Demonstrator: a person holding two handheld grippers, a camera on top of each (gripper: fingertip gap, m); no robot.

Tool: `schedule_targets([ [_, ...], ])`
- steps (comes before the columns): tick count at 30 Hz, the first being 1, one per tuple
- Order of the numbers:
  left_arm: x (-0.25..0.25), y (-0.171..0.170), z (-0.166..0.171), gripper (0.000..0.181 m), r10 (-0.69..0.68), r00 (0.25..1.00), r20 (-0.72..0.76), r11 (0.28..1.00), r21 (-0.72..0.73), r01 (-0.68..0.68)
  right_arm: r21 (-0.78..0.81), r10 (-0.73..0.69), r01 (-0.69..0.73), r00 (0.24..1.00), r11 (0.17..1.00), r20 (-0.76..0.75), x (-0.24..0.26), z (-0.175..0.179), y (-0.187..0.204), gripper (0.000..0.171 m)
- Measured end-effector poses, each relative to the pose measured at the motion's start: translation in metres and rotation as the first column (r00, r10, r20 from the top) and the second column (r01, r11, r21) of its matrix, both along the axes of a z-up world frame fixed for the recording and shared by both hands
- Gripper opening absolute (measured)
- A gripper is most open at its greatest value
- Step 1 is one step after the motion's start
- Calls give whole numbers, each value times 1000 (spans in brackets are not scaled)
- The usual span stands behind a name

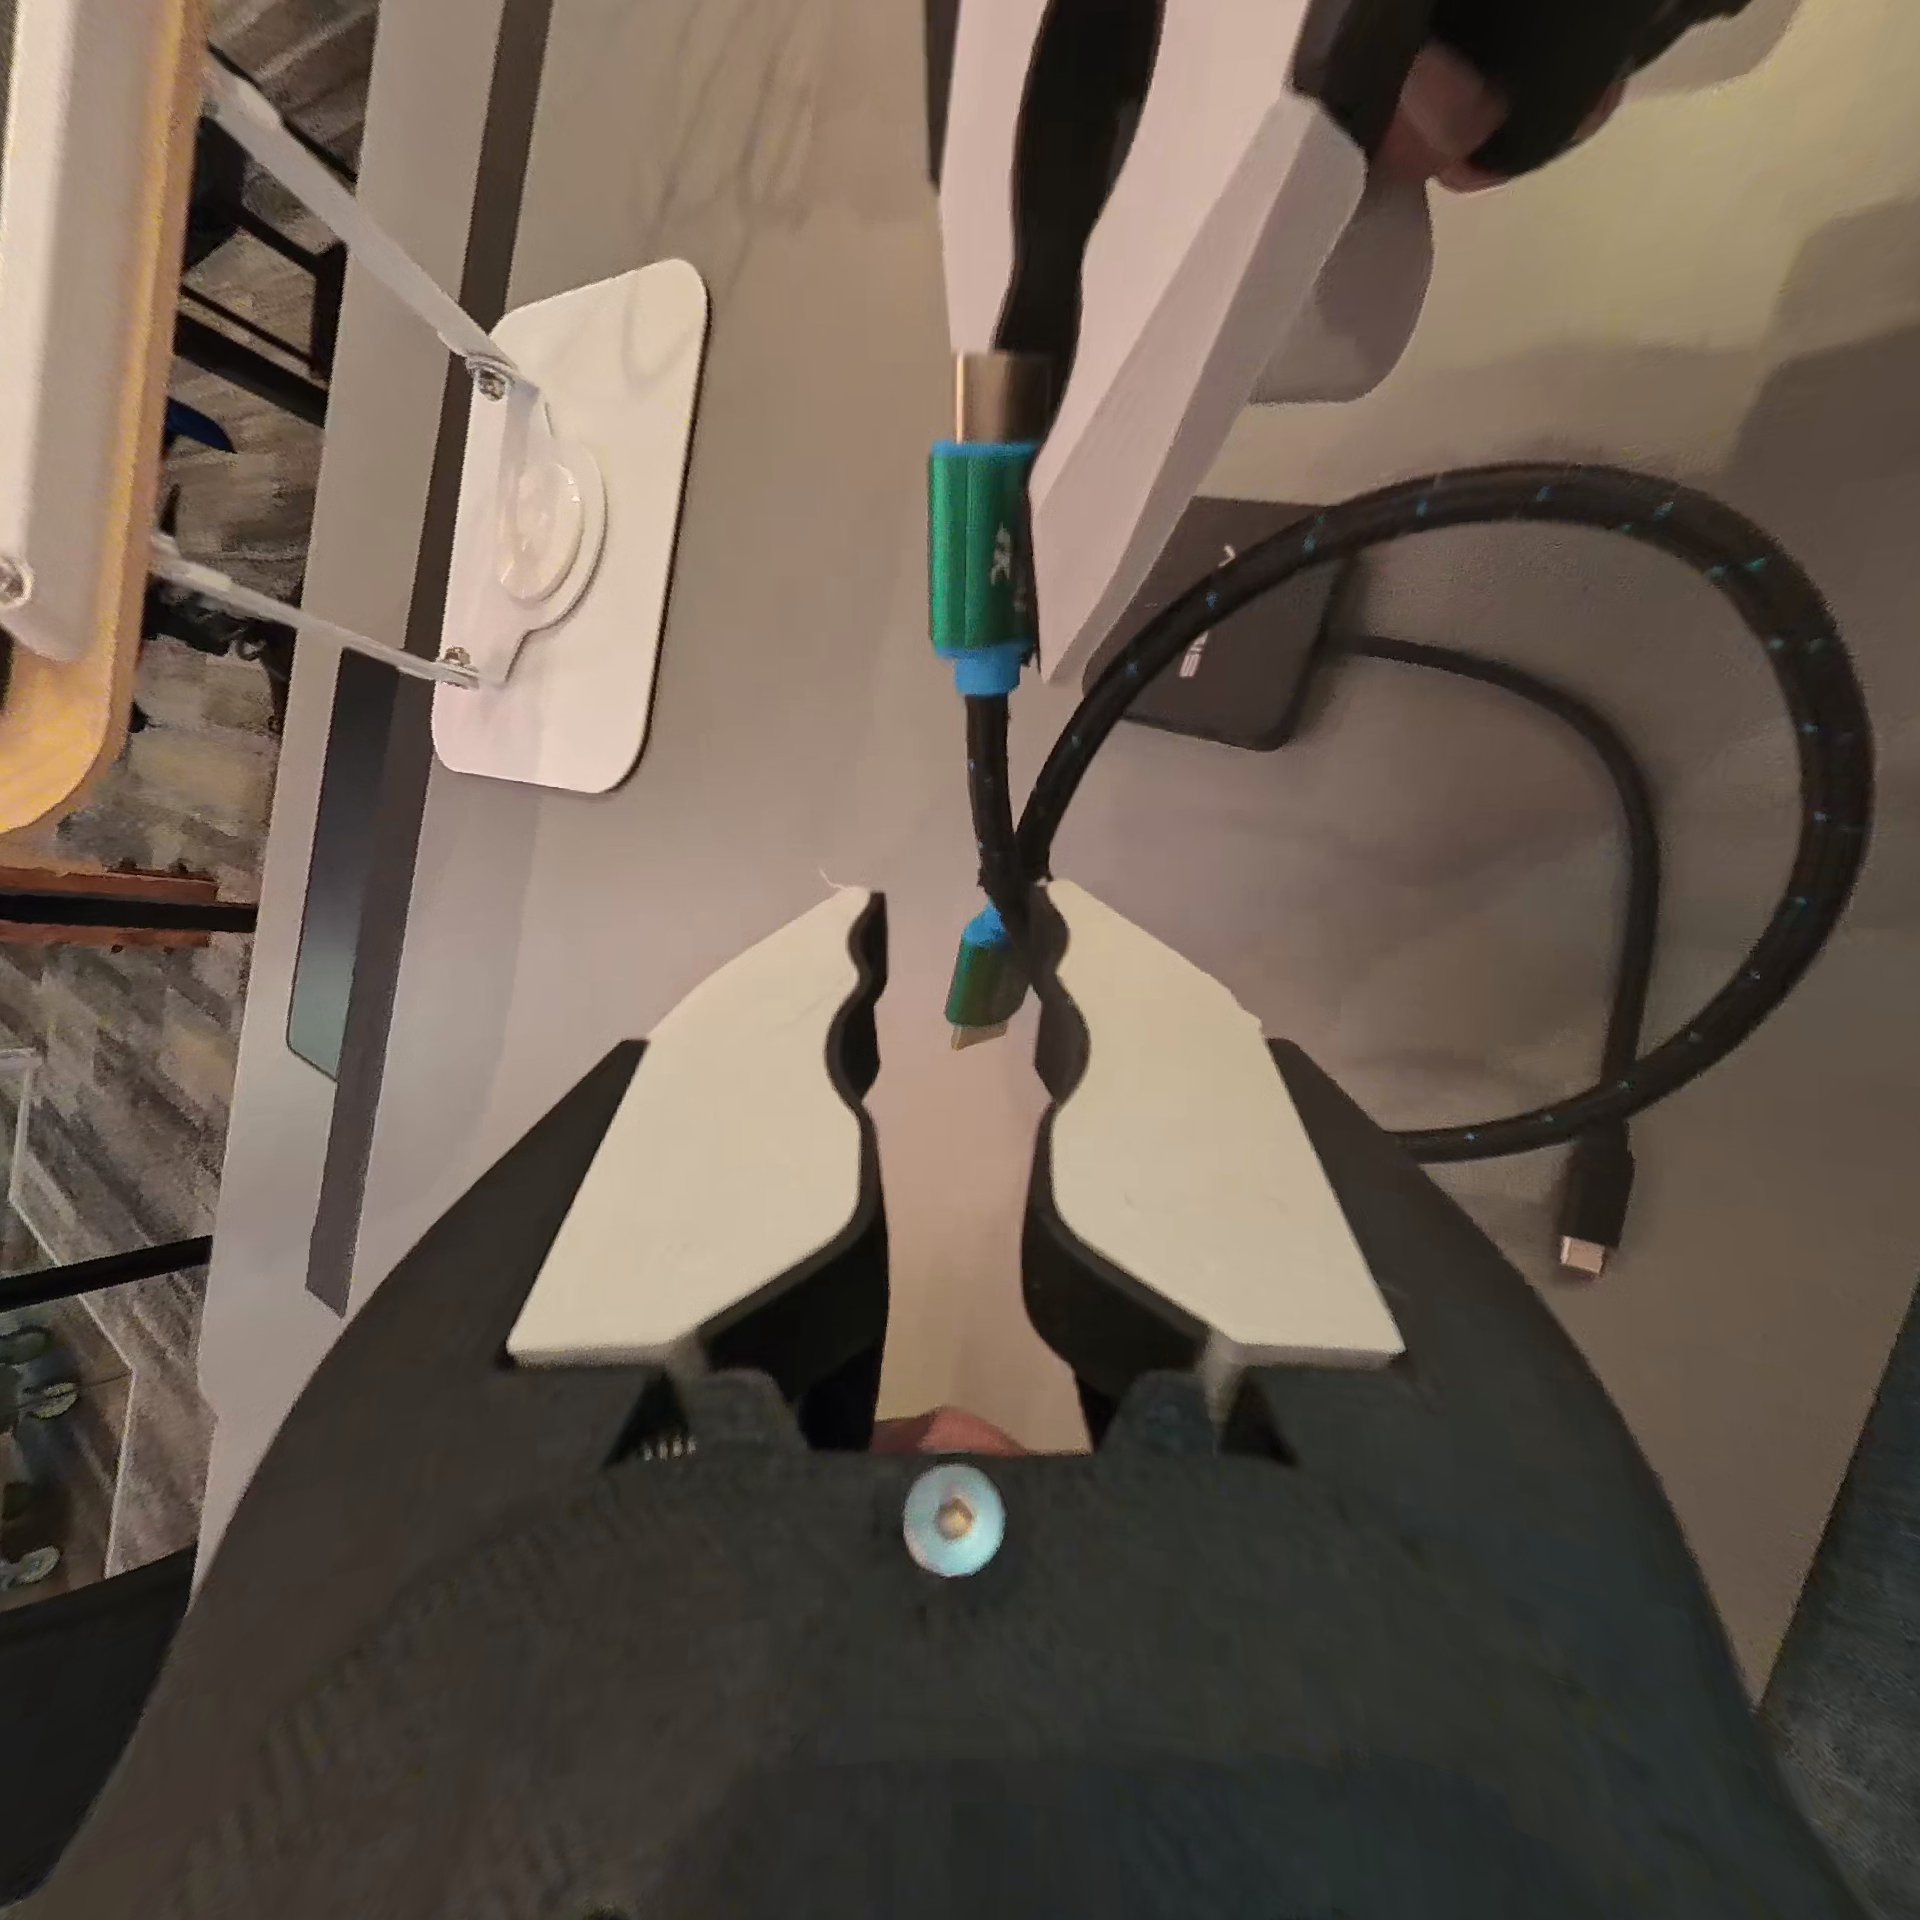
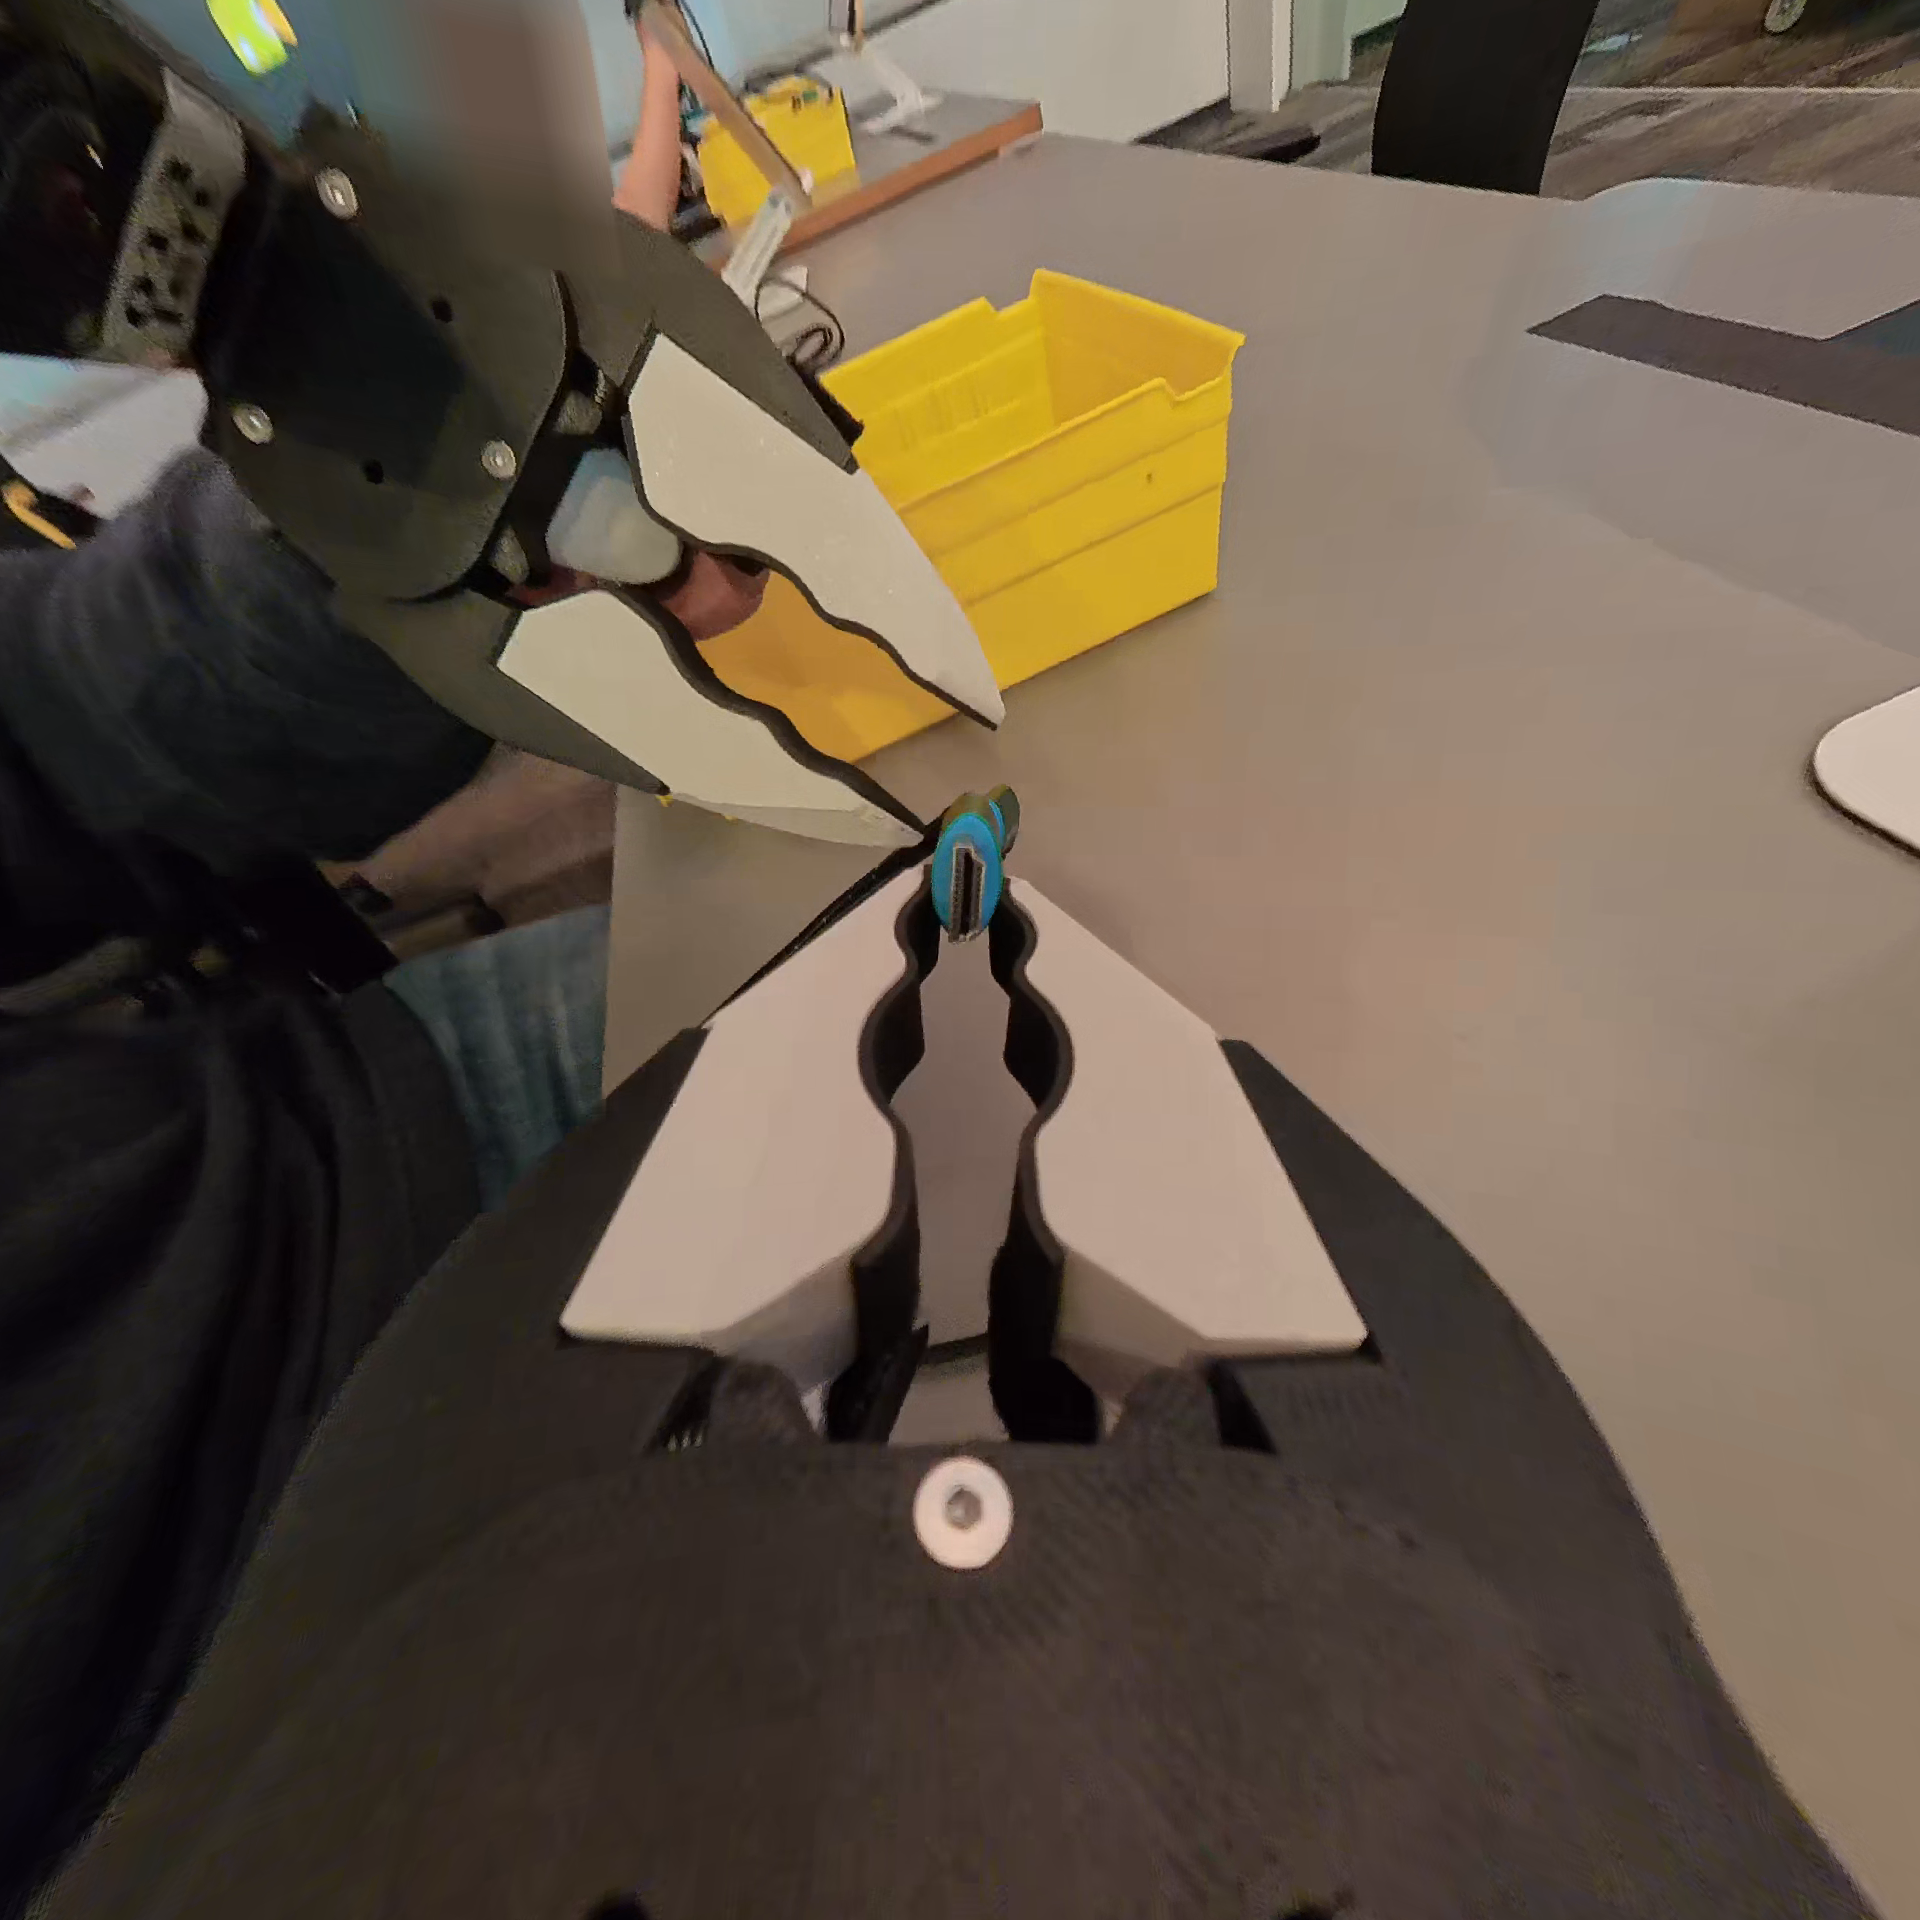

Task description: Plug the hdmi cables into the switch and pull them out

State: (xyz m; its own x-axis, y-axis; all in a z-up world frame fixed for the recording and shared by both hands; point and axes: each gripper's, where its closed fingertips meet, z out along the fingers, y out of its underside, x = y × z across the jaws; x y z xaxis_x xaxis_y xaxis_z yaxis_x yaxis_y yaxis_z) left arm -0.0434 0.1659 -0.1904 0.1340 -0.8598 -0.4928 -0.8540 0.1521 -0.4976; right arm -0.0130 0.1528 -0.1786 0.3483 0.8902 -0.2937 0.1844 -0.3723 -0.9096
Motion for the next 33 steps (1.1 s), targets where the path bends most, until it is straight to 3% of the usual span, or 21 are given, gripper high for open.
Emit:
schedule_targets([
  [10, 8, -2, 20, 61, -43, 985, 166, 999, 39, 37, -125, -4, -29, 967, 992, -255, 5, 31, -1, 7],
  [14, 20, -3, 34, 75, -87, 970, 226, 987, 155, 52, -167, -12, -49, 938, 985, -346, 7, 43, -2, 6],
  [17, 17, -6, 51, 72, -126, 945, 301, 980, 187, 71, -172, -25, -52, 908, 984, -417, 16, 57, 0, 5],
  [21, 3, 3, 69, 63, -75, 896, 439, 995, 94, 37, -160, -46, -30, 893, 987, -448, 25, 66, 3, 5],
  [27, -1, 6, 49, 48, -48, 914, 403, 998, 54, 29, -169, -69, -15, 876, 986, -478, 32, 70, 6, 4],
  [33, 11, 5, 15, 54, -23, 948, 317, 1000, 0, 24, -180, -73, -20, 868, 983, -492, 31, 72, 6, 4],
])
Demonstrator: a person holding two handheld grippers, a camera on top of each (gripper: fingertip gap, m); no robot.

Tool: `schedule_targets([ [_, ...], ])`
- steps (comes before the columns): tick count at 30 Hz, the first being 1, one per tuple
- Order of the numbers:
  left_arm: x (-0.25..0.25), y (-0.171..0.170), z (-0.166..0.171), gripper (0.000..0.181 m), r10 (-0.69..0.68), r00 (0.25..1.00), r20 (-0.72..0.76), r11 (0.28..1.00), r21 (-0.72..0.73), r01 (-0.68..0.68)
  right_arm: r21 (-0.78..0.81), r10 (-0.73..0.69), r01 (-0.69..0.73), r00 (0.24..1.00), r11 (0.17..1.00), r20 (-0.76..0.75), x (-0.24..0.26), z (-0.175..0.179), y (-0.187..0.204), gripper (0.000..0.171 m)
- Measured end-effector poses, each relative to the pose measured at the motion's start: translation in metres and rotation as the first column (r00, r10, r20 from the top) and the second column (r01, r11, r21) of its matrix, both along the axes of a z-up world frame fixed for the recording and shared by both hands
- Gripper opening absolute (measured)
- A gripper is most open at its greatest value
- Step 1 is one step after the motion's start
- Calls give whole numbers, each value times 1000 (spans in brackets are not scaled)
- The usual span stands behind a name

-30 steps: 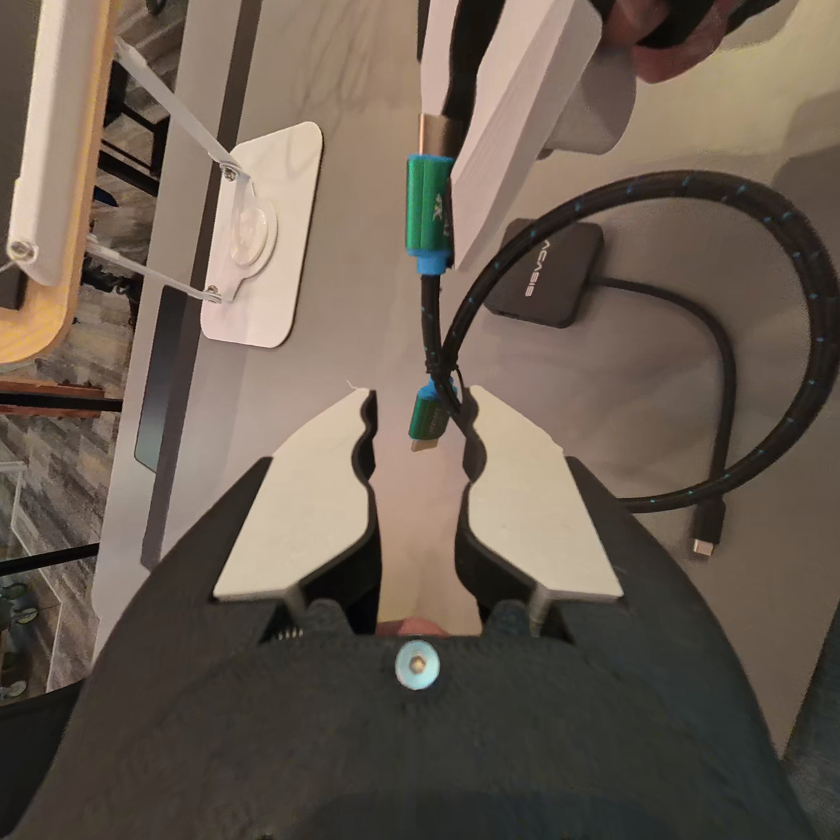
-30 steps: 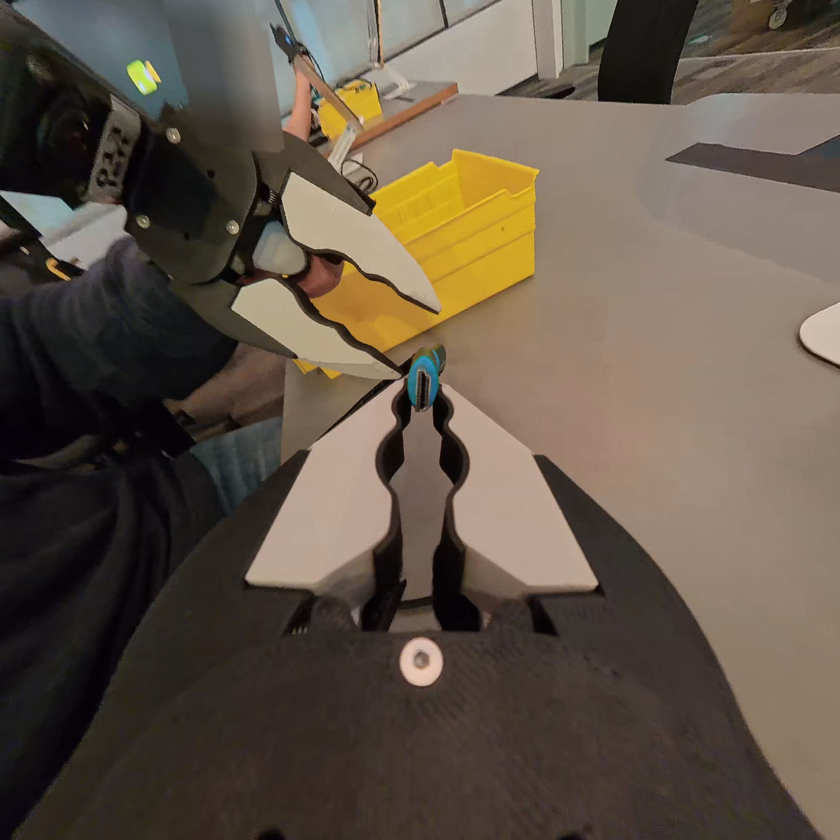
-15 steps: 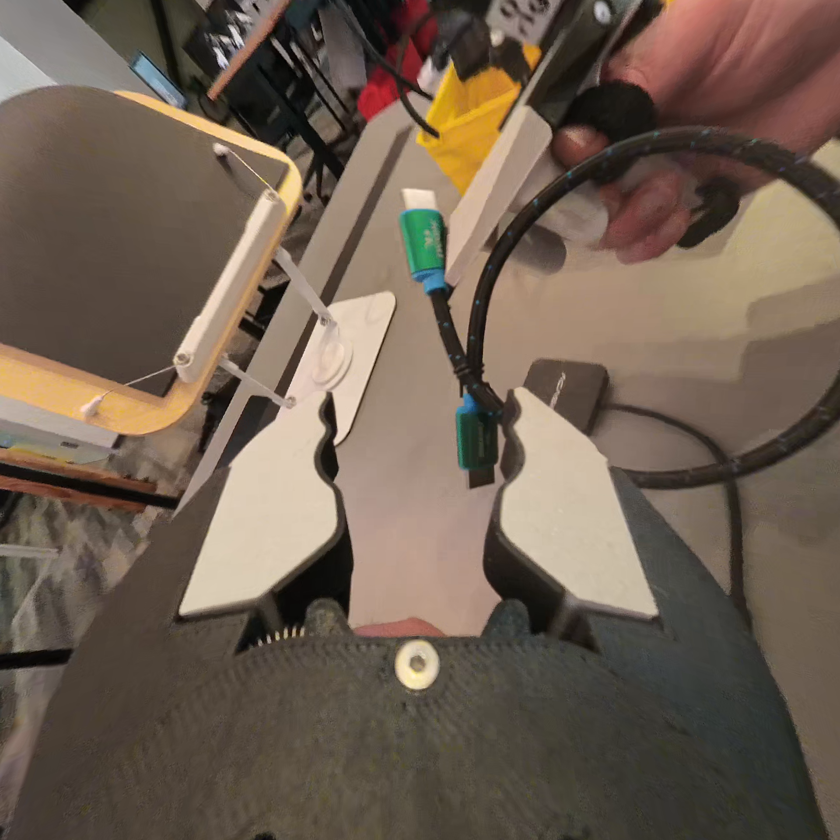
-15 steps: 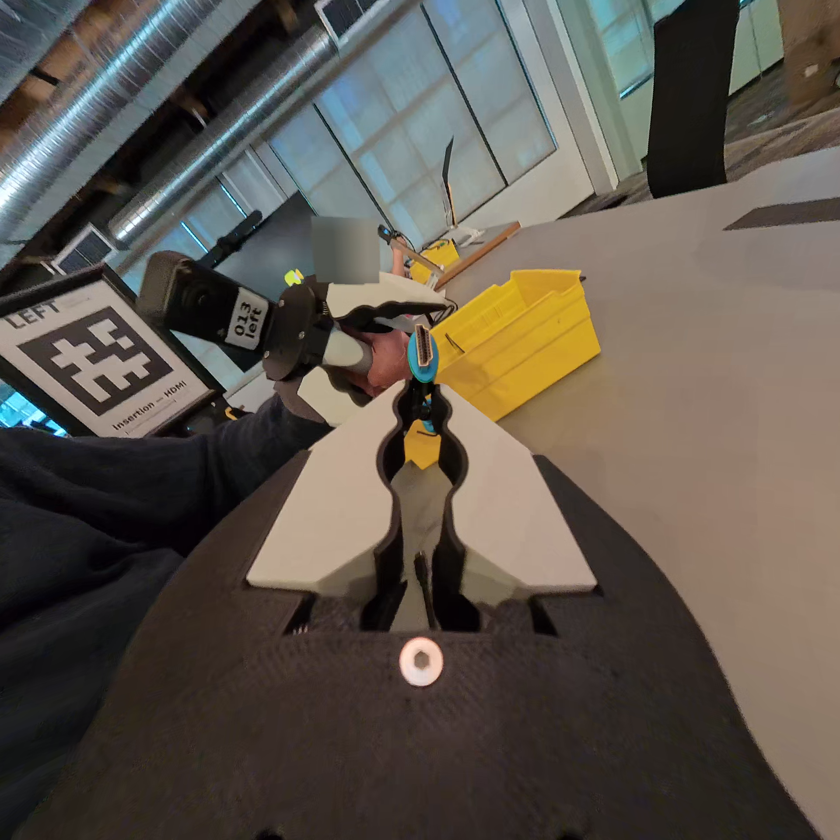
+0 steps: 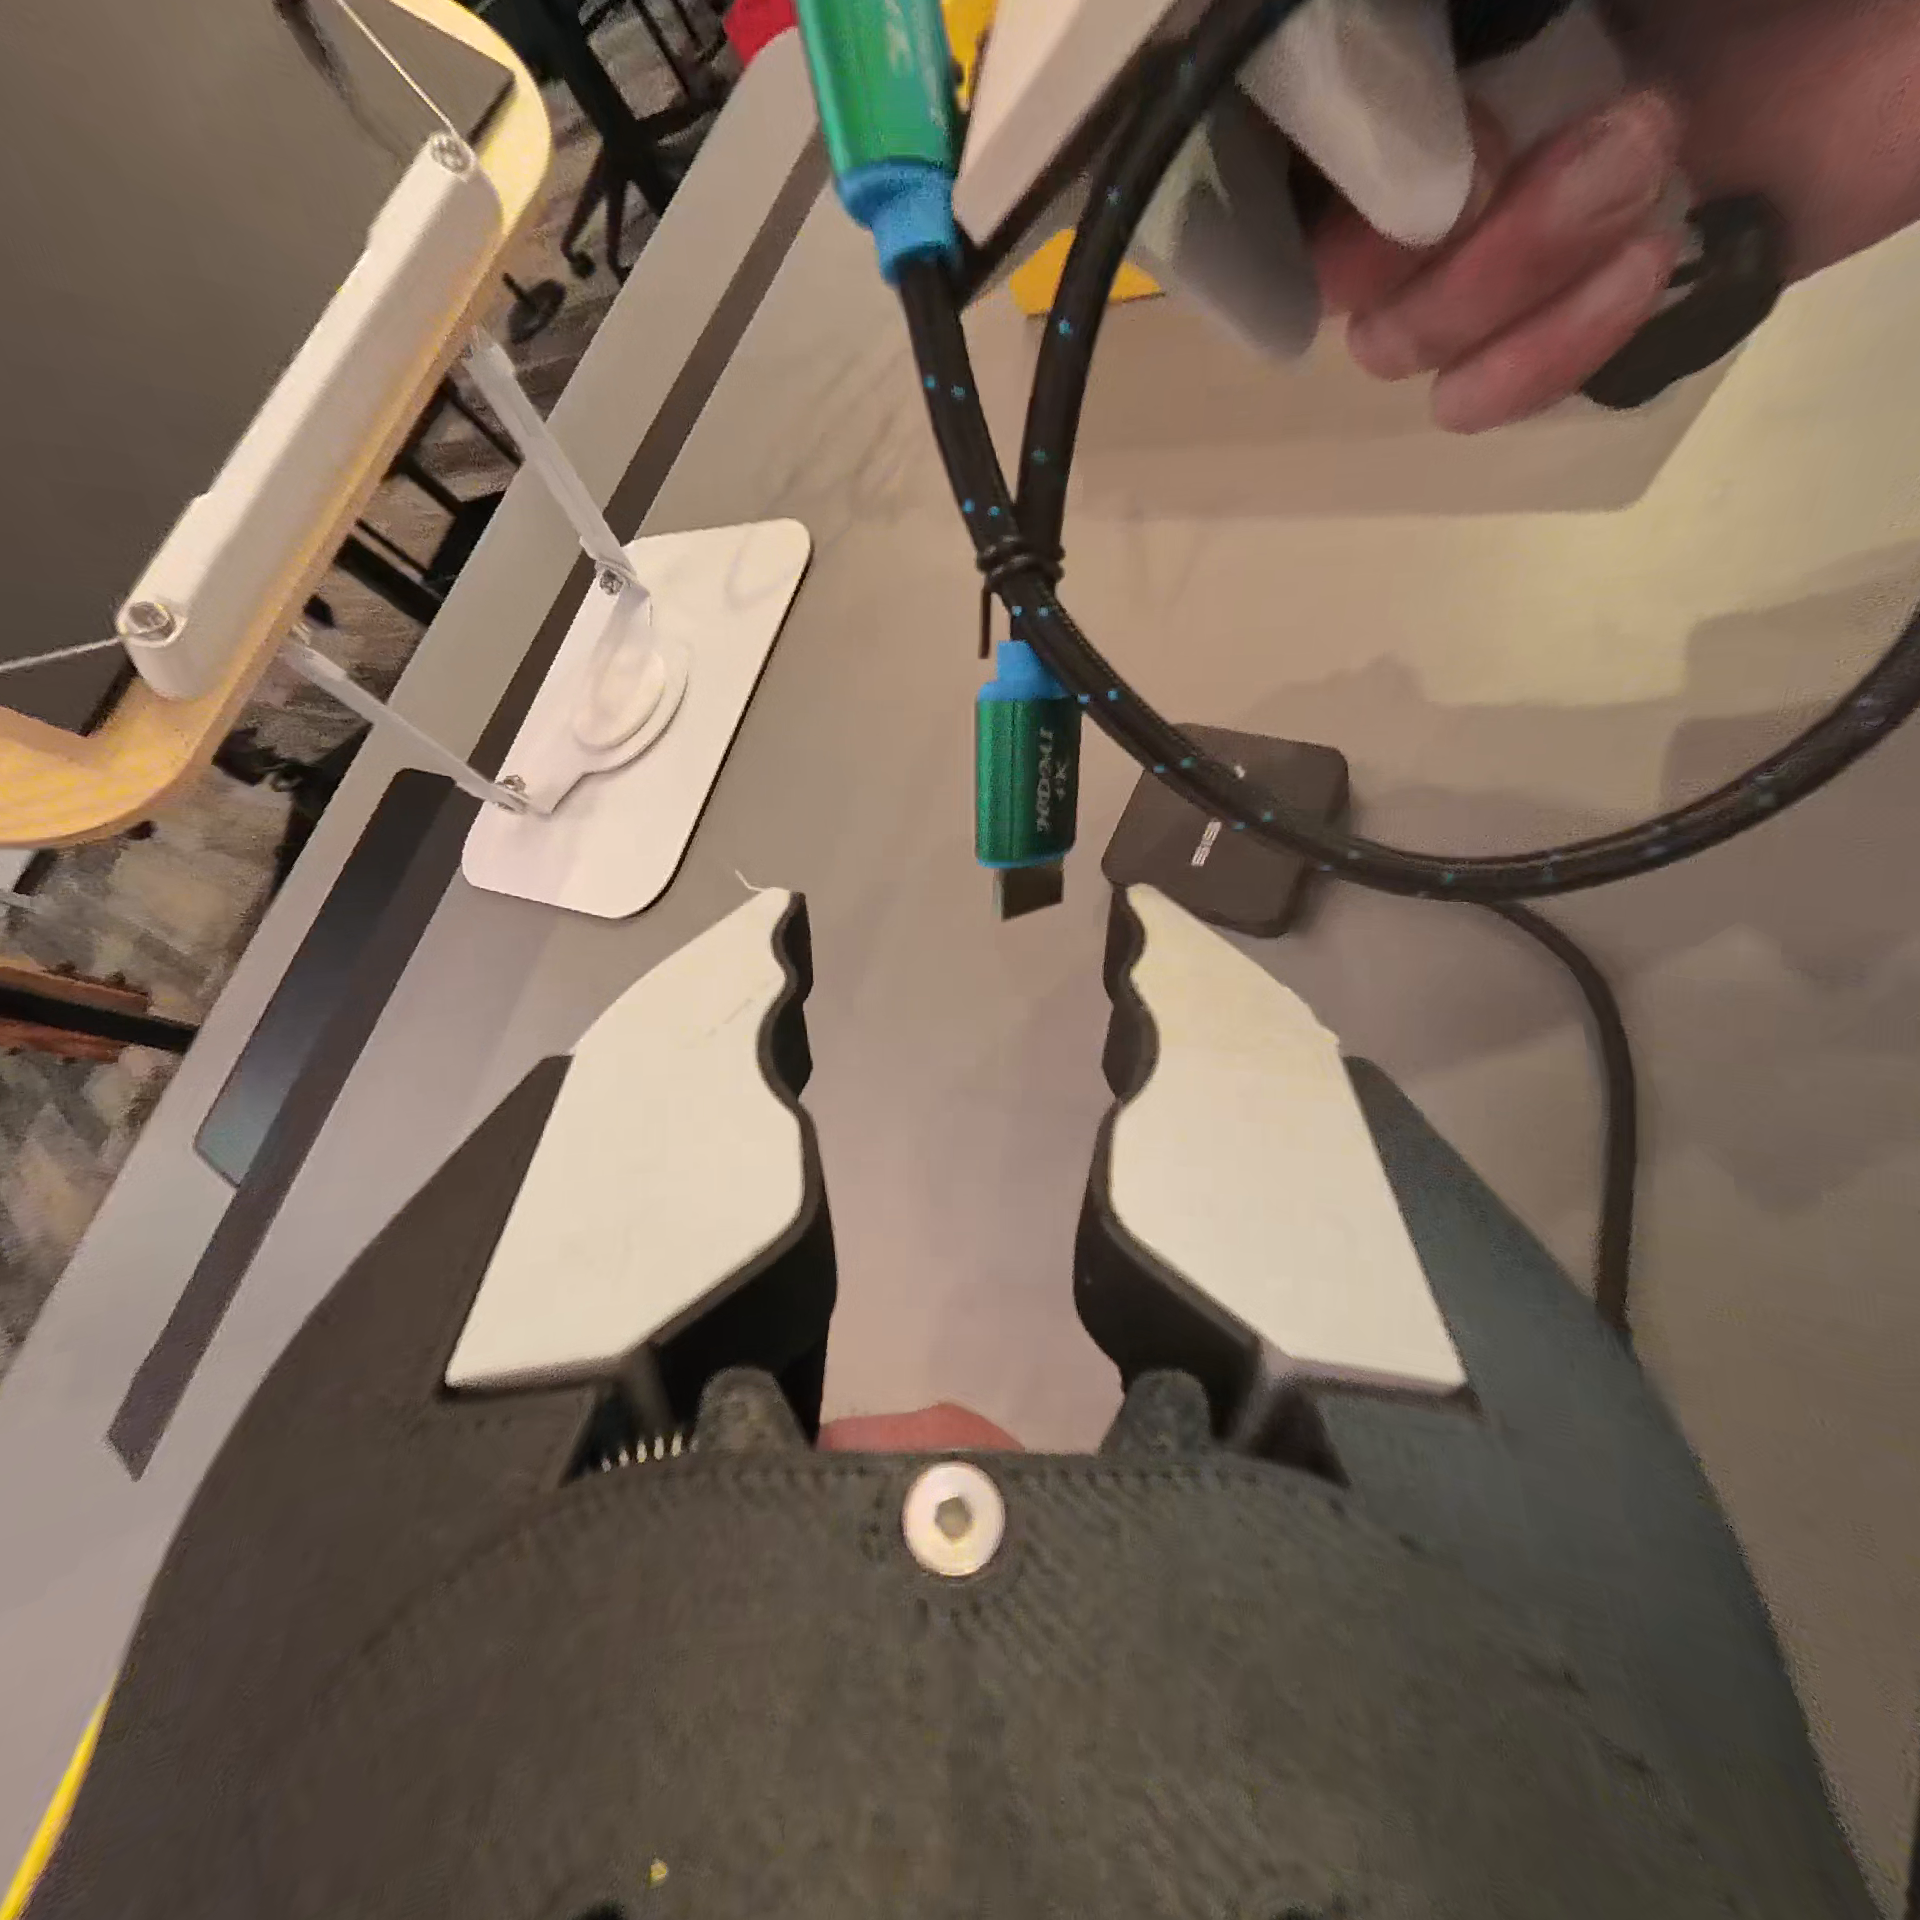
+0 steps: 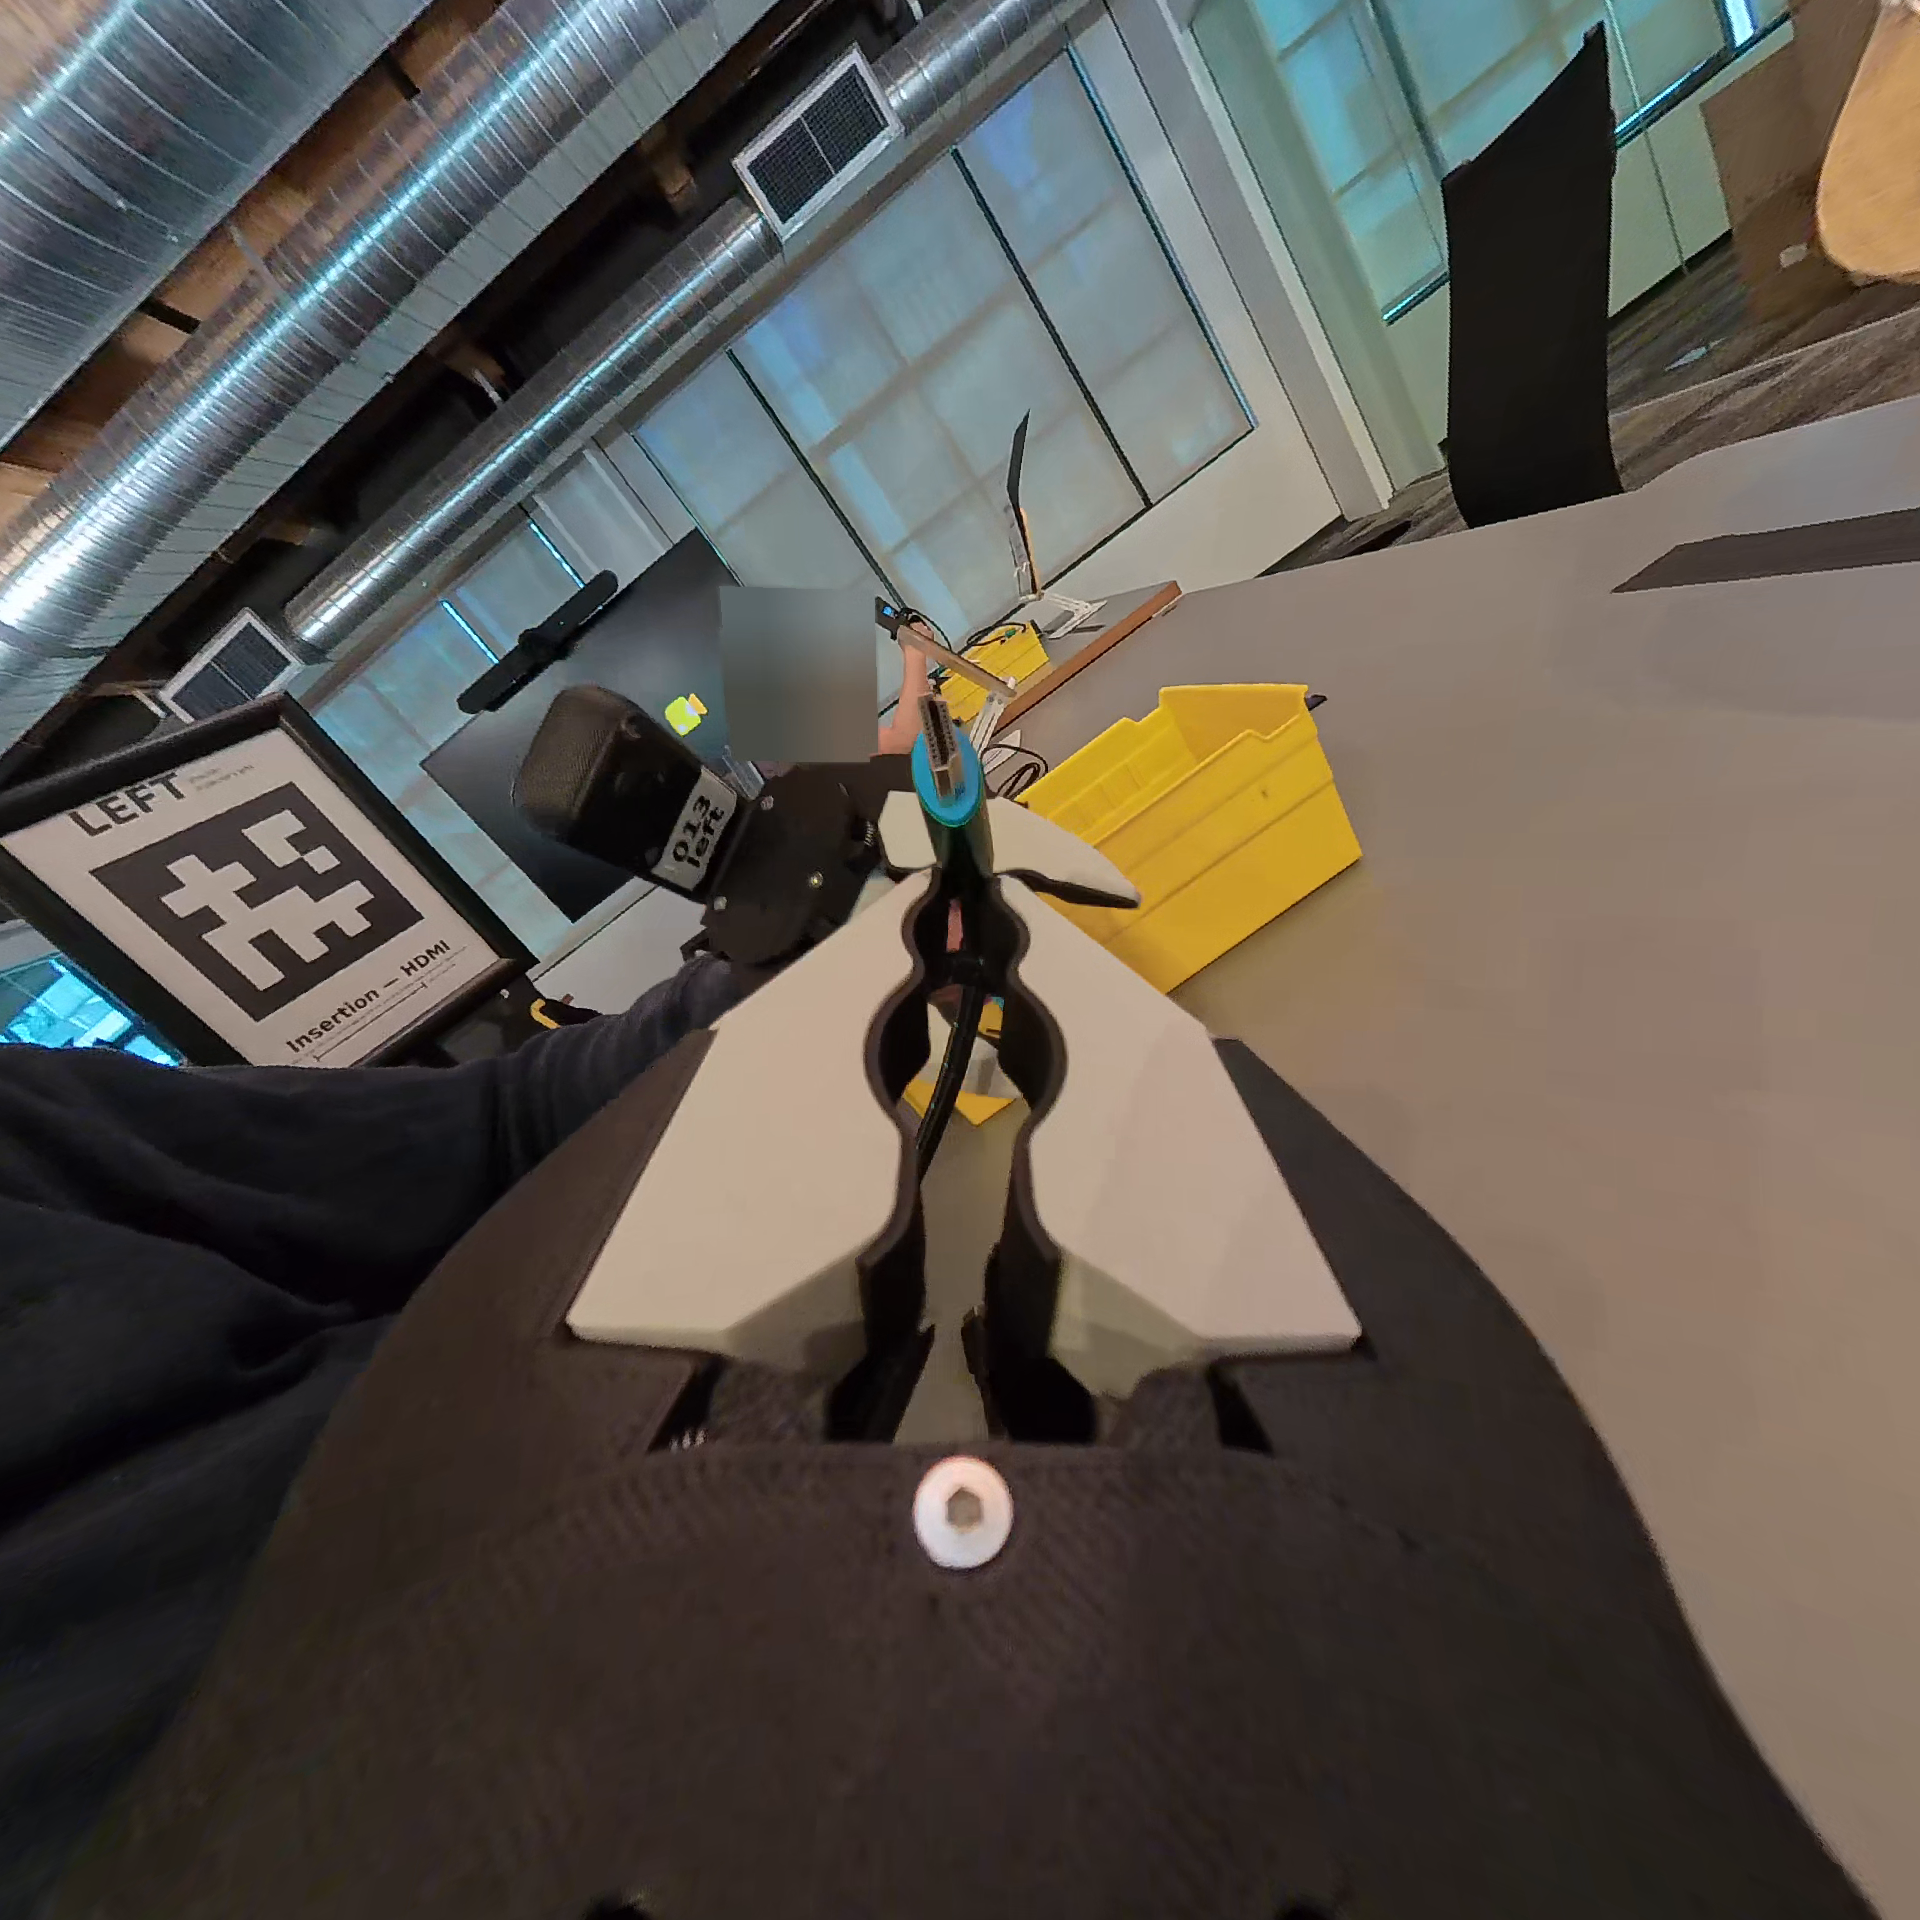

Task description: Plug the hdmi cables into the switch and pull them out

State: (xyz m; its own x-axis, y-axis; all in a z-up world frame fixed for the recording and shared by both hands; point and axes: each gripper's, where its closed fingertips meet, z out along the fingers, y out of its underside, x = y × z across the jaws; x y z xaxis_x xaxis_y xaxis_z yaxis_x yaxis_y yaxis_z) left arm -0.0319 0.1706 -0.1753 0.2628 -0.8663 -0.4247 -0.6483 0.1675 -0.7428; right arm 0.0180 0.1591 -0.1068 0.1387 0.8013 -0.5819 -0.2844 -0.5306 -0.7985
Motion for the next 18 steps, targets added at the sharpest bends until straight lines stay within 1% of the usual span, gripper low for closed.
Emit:
schedule_targets([
  [3, 5, 7, -4, 58, 46, 999, -26, 996, 72, -44, -8, 19, -19, 1000, 1000, -2, -6, -1, -3, 3],
  [8, 17, 14, 4, 65, 68, 991, 111, 989, 123, -82, -18, 48, -48, 999, 999, -25, -15, 4, -8, 3],
  [13, 24, 9, 19, 77, 25, 980, 196, 969, 237, -72, -37, 59, -61, 997, 997, -60, -16, 6, -9, 0],
  [15, 23, 8, 22, 78, 16, 978, 207, 966, 249, -69, -47, 54, -57, 997, 997, -61, -16, 4, -7, 0],
  [18, 22, 6, 25, 73, 4, 978, 207, 962, 268, -61, -66, 44, -48, 997, 997, -58, -14, 0, -4, 0],
])
